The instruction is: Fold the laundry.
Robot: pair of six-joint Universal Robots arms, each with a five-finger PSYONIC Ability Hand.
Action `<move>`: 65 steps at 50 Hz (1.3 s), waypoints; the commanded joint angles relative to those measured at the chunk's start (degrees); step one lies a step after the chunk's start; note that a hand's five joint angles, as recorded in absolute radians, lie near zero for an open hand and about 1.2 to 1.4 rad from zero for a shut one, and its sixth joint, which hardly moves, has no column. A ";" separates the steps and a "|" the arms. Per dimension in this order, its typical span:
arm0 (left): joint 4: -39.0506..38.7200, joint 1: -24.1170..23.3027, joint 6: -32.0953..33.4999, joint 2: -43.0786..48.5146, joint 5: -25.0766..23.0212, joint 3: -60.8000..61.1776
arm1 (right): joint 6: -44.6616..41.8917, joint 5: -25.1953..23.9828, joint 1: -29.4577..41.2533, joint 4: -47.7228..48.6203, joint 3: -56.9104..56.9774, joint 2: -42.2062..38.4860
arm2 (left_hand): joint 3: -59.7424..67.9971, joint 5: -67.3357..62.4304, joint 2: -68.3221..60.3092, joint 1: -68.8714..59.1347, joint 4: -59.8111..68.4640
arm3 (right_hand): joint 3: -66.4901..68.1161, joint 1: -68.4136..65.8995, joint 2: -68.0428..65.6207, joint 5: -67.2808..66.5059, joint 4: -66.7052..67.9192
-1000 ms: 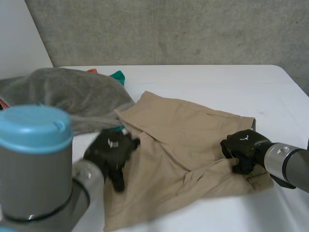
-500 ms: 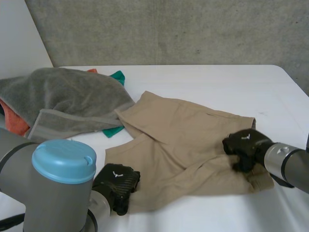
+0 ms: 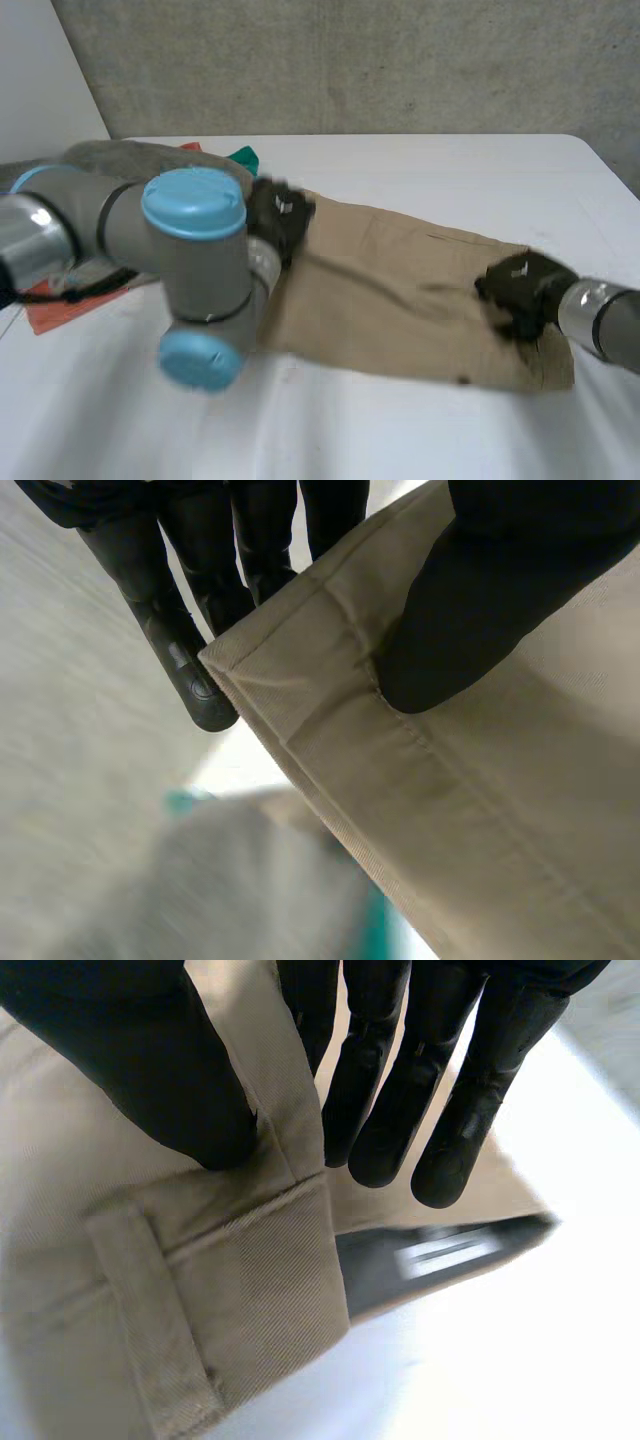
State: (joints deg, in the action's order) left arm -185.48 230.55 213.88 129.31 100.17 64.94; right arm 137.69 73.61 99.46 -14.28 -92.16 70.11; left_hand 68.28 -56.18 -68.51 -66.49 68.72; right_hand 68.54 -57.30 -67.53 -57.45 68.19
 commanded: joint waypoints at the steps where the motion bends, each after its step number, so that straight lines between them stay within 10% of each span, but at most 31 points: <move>1: -18.58 1.04 11.72 12.97 -3.40 -14.65 | 1.97 4.61 0.56 16.72 3.64 -3.21 | 11.72 -13.82 -11.49 -13.51 11.28 | 11.46 -22.70 -12.47 -12.55 11.81; 19: -26.32 4.12 14.73 37.77 -13.60 -41.04 | -4.63 11.20 5.57 41.61 26.49 -31.16 | 11.72 -13.82 -11.49 -13.51 11.28 | 11.46 -22.70 -12.47 -12.55 11.81; 22: -27.56 4.12 14.64 37.95 -13.34 -40.42 | -4.54 13.31 5.84 42.41 28.26 -33.45 | -44.79 42.69 45.03 43.01 -45.23 | -25.81 14.58 24.81 24.73 -25.47; 24: -27.56 4.12 14.64 37.77 -12.81 -40.16 | -4.54 15.24 6.36 42.40 28.17 -33.28 | -58.28 56.18 58.51 56.49 -58.72 | -58.54 47.30 57.53 57.45 -58.19; 40: -26.95 3.33 -1.26 9.84 -9.65 -9.42 | 3.97 18.42 7.07 21.95 15.69 -8.85 | -58.28 56.18 58.51 56.49 -58.72 | -58.54 47.30 57.53 57.45 -58.19; 48: -20.19 1.83 -9.79 -2.30 -9.82 5.53 | 19.09 8.85 1.27 1.89 12.36 -6.39 | -58.23 56.13 58.46 56.45 -58.67 | -58.54 47.30 57.53 57.45 -58.19; 53: -11.85 2.27 -16.19 -5.64 -10.00 10.54 | 20.60 1.02 -0.40 5.38 6.39 -6.39 | -58.06 55.97 58.30 56.28 -58.50 | -57.12 45.89 56.11 56.03 -56.77; 65: -7.00 5.43 -20.87 -7.84 -10.35 16.44 | 16.56 4.26 -0.93 18.93 2.68 -12.71 | -57.89 55.80 58.13 56.11 -58.33 | -42.15 30.92 41.14 41.06 -41.80</move>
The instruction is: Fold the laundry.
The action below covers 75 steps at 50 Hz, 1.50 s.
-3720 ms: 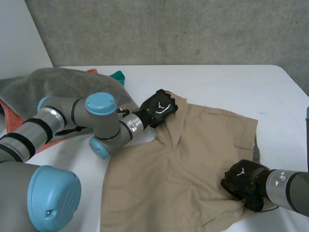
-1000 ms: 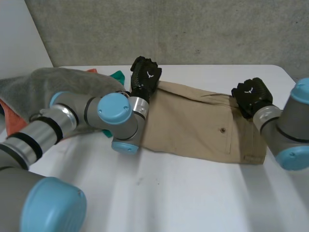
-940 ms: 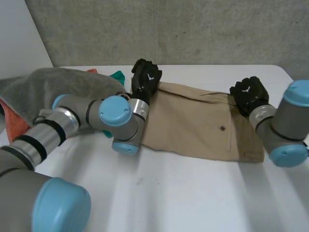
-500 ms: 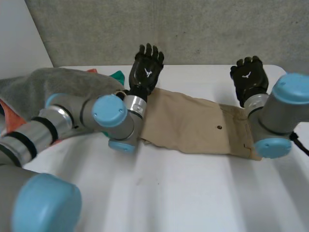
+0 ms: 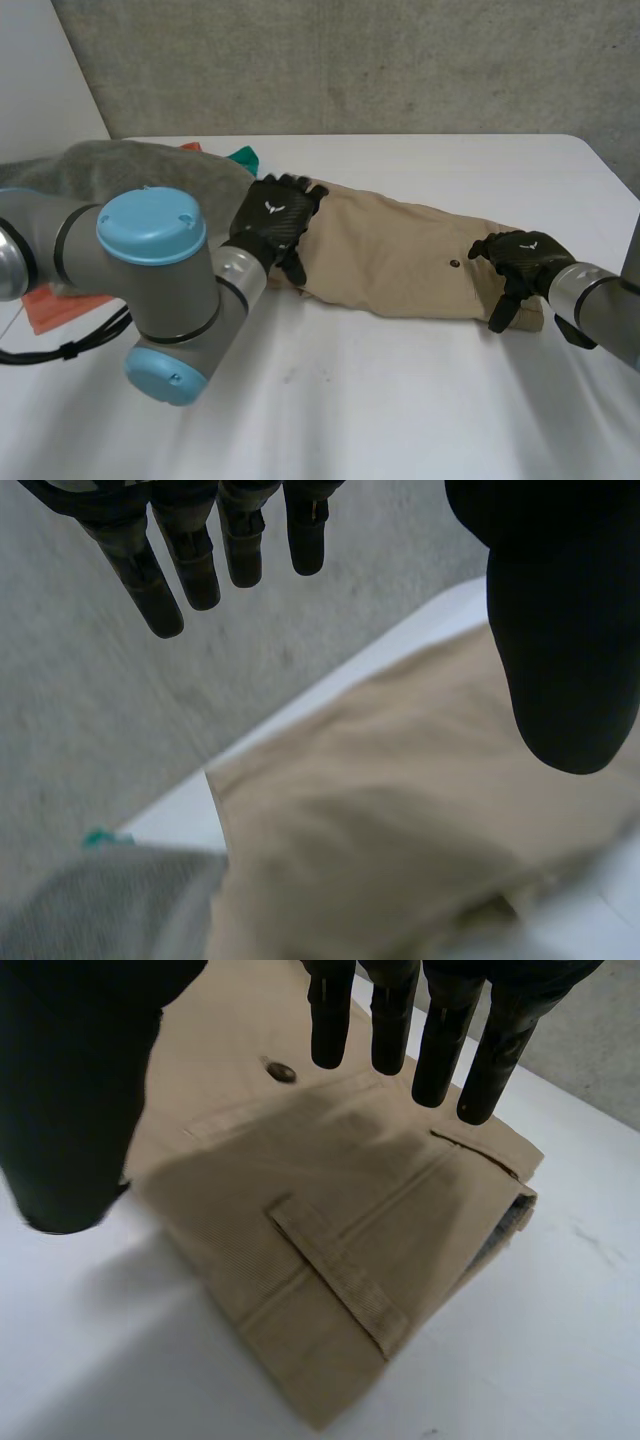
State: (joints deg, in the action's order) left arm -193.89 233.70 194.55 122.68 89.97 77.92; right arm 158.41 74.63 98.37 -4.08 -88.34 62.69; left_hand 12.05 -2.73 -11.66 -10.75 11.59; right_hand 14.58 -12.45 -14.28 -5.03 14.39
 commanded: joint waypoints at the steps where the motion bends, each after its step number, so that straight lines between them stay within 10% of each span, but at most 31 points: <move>1: 1.50 2.37 -1.54 -1.30 -0.14 3.56 | -5.03 3.77 0.16 8.91 -1.05 -5.64 | -1.67 2.35 1.28 0.37 -1.20 | 14.48 -16.61 -14.79 -14.04 14.68; 8: 1.50 2.28 -1.54 -1.39 -0.14 3.74 | -9.34 6.93 -0.37 10.06 -0.70 -5.82 | -1.83 2.51 1.45 0.53 -1.37 | 65.37 -67.50 -65.68 -64.93 65.57; 19: 1.50 2.20 -1.54 -3.67 0.03 3.91 | -11.88 6.58 -4.50 9.18 -1.75 -1.96 | -1.67 2.35 1.28 0.37 -1.20 | 65.42 -67.55 -65.72 -64.97 65.61; 34: 1.50 3.95 -1.63 -8.07 0.21 7.07 | -45.38 5.88 3.83 7.42 6.68 3.94 | -1.67 2.35 1.28 0.37 -1.21 | 65.42 -67.55 -65.72 -64.97 65.61; 51: 1.14 4.30 -1.72 -8.24 0.47 7.69 | -49.07 -17.58 24.59 12.78 14.51 -15.48 | -1.67 2.35 1.28 0.37 -1.21 | 65.42 -67.55 -65.72 -64.97 65.61; 53: 0.88 4.66 -1.72 -8.24 0.38 7.43 | -48.19 -19.43 24.85 12.78 15.38 -15.84 | -1.67 2.35 1.28 0.37 -1.21 | 64.31 -66.44 -64.62 -63.87 64.51; 55: 0.44 5.01 -1.72 -8.24 0.38 7.08 | -47.58 -20.13 25.03 12.78 15.56 -15.58 | -1.83 2.51 1.45 0.53 -1.37 | 32.01 -34.15 -32.32 -31.57 32.21; 56: 0.01 5.44 -1.72 -8.16 0.38 6.64 | -46.10 -20.14 25.21 12.87 15.56 -15.40 | -1.67 2.35 1.28 0.37 -1.21 | -4.58 2.45 4.28 5.03 -4.39; 62: -2.28 6.50 -1.45 -8.07 0.47 2.51 | -28.36 -18.38 24.24 14.01 15.04 -8.39 | -1.67 2.35 1.28 0.37 -1.20 | -4.58 2.45 4.28 5.03 -4.39; 67: -2.11 5.72 -1.37 -3.86 -0.06 -4.95 | -1.29 -5.83 19.07 14.19 14.51 0.68 | -1.50 2.18 1.11 0.20 -1.04 | -4.58 2.45 4.28 5.03 -4.39; 75: 1.58 0.18 -1.72 8.71 -4.97 -20.16 | 7.53 6.49 12.03 6.46 12.84 1.83 | -0.49 1.17 0.11 -0.81 -0.03 | -4.58 2.45 4.28 5.03 -4.39</move>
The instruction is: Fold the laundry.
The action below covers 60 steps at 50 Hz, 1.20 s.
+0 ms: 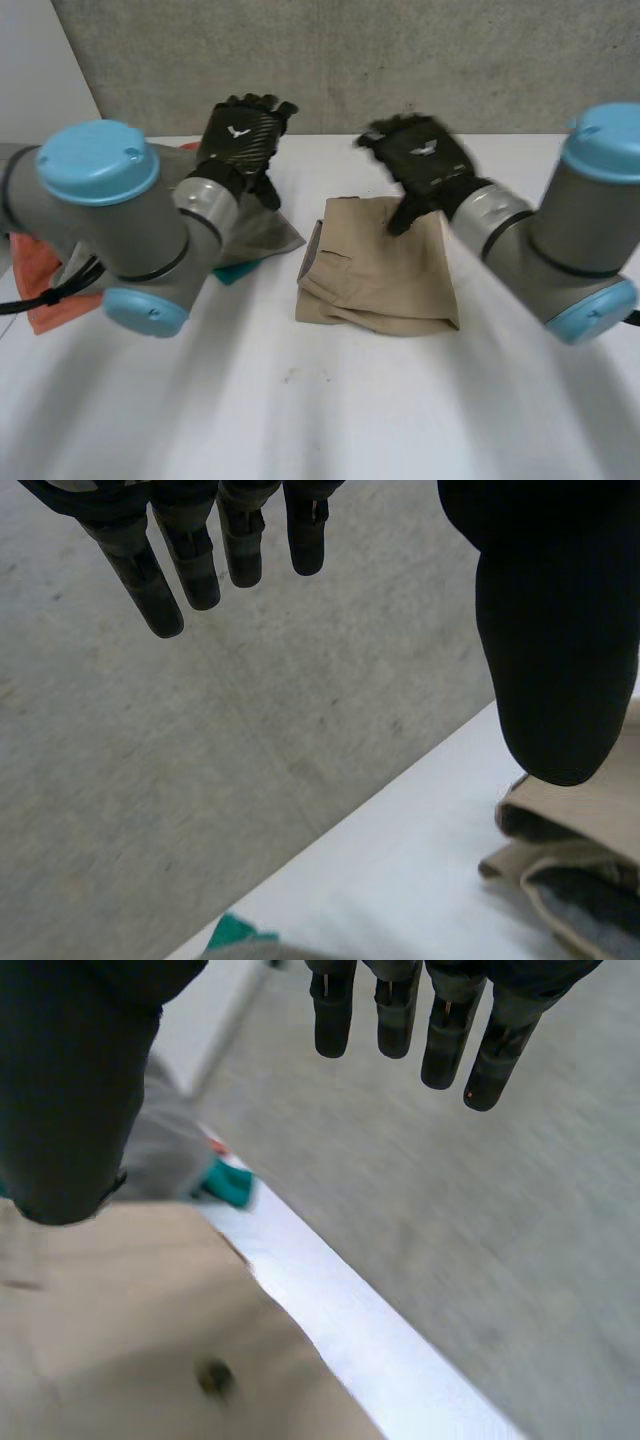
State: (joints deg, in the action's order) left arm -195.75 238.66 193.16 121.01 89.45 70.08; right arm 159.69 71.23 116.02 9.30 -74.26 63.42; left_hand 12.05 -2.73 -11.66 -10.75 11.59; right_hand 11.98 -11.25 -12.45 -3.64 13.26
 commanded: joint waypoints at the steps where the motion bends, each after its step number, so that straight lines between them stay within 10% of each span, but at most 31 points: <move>1: 4.14 -5.22 -0.41 11.78 -5.33 -14.16 | 6.34 9.98 -5.72 -7.19 -1.24 1.00 | -0.49 1.17 0.10 -0.81 -0.03 | -1.98 1.25 2.45 3.64 -3.26; 15: 21.18 -7.95 -0.59 33.84 -5.70 -40.61 | 8.97 4.28 -7.92 -9.29 3.59 -9.44 | 0.18 0.50 -0.57 -1.48 0.65 | -1.98 1.25 2.45 3.64 -3.26; 34: 28.94 -6.54 8.37 35.17 0.28 -38.53 | 1.07 7.96 -7.30 -13.52 14.58 -23.96 | 0.02 0.66 -0.40 -1.31 0.48 | -1.98 1.25 2.45 3.64 -3.26; 47: 27.62 -6.71 7.59 27.80 0.11 -35.63 | 3.52 7.87 -7.12 -12.99 11.86 -14.04 | -0.82 1.50 0.44 -0.47 -0.36 | -1.98 1.25 2.45 3.64 -3.26; 60: 8.02 -6.71 2.05 5.30 -3.57 -8.66 | 20.93 7.18 -16.97 -9.12 -8.26 -2.25 | -1.83 2.51 1.45 0.54 -1.37 | -1.98 1.25 2.45 3.64 -3.26</move>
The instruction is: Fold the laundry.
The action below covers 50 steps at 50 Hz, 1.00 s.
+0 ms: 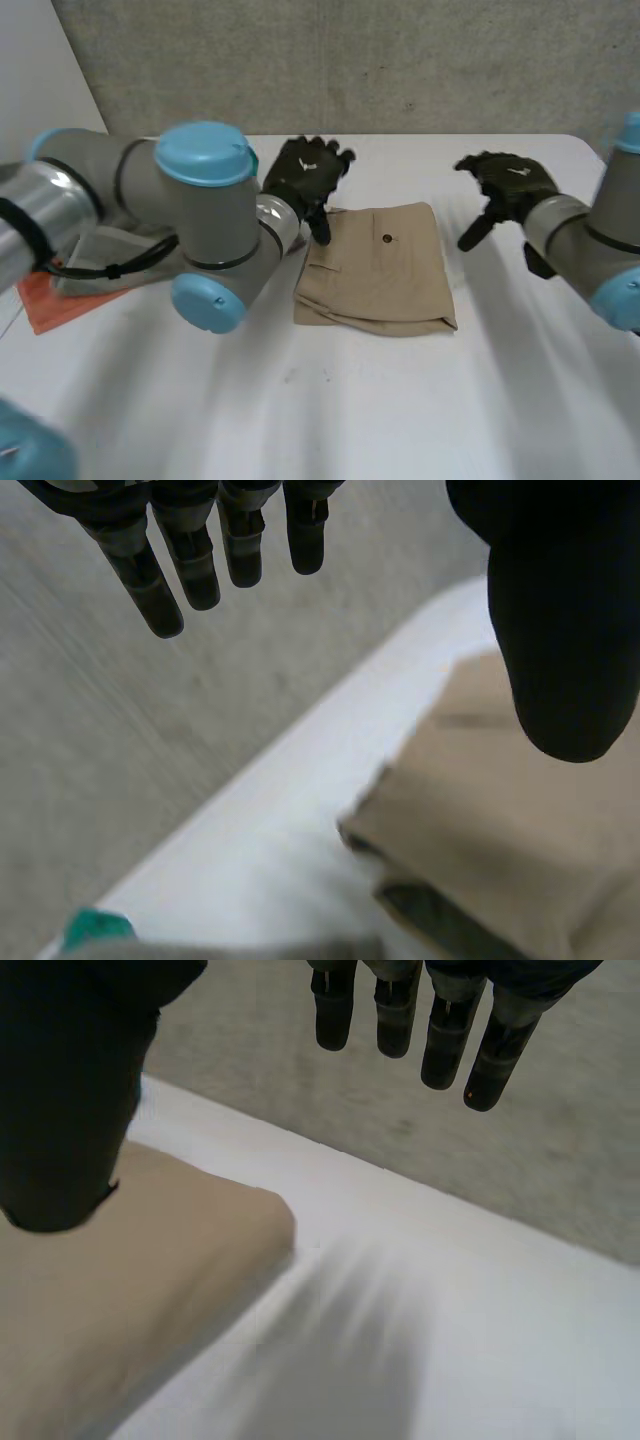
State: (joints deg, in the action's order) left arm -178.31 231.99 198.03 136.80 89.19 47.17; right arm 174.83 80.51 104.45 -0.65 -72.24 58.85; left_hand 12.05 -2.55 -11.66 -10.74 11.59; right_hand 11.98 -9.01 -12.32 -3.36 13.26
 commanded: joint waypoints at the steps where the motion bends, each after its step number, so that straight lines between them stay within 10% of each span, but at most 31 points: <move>1: -9.51 -0.05 -3.09 -11.63 -4.36 15.66 | 5.79 -2.90 -5.49 0.83 -11.42 2.33 | -1.83 2.34 1.45 0.53 -1.38 | -1.98 -0.99 2.32 3.36 -3.26; 9: -9.60 1.71 -6.08 -17.97 -15.88 26.65 | 6.49 -12.21 -3.30 2.76 -15.30 -1.44 | -0.99 1.50 0.61 -0.31 -0.54 | -1.98 -0.99 2.32 3.36 -3.26; 27: -9.69 2.15 -6.17 -21.23 -16.15 31.06 | 10.00 -10.20 4.27 4.52 -4.41 -12.79 | -0.66 1.16 0.27 -0.65 -0.20 | -0.58 -2.40 0.91 1.95 -1.85; 40: -9.69 2.50 -6.17 -21.23 -16.15 31.06 | 18.00 -8.62 4.62 8.39 4.03 -16.92 | -0.49 0.99 0.10 -0.82 -0.03 | 67.97 -70.95 -67.64 -66.60 66.70; 50: -9.95 2.85 -6.17 -21.05 -16.33 31.06 | 18.36 -3.70 2.95 7.34 17.47 -23.51 | -0.49 0.99 0.10 -0.81 -0.03 | 68.02 -70.99 -67.68 -66.64 66.74</move>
State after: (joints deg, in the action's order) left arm -188.06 234.64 191.87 115.63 72.92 78.22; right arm 193.33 73.14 108.80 7.60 -62.70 39.23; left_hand 12.05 -2.55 -11.66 -10.74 11.59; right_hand 65.50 -51.84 -66.16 -50.39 67.96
